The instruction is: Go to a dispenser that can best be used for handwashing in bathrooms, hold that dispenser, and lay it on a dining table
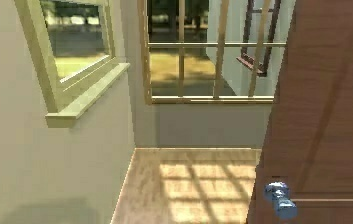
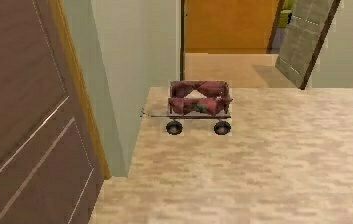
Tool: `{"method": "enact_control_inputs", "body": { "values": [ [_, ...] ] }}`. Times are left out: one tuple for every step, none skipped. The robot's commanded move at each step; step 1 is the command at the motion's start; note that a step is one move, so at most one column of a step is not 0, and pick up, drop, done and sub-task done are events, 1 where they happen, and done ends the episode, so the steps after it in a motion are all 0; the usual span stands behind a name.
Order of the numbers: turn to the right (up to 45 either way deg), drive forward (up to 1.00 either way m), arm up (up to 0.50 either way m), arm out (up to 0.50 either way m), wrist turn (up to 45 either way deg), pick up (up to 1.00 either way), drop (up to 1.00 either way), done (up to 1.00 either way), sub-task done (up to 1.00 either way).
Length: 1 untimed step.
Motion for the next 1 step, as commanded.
{"method": "enact_control_inputs", "body": {
  "values": [
    [0.0, 0.70, 0.00, 0.00, 0.0, 0.00, 0.00, 0.00, 0.00]
  ]
}}
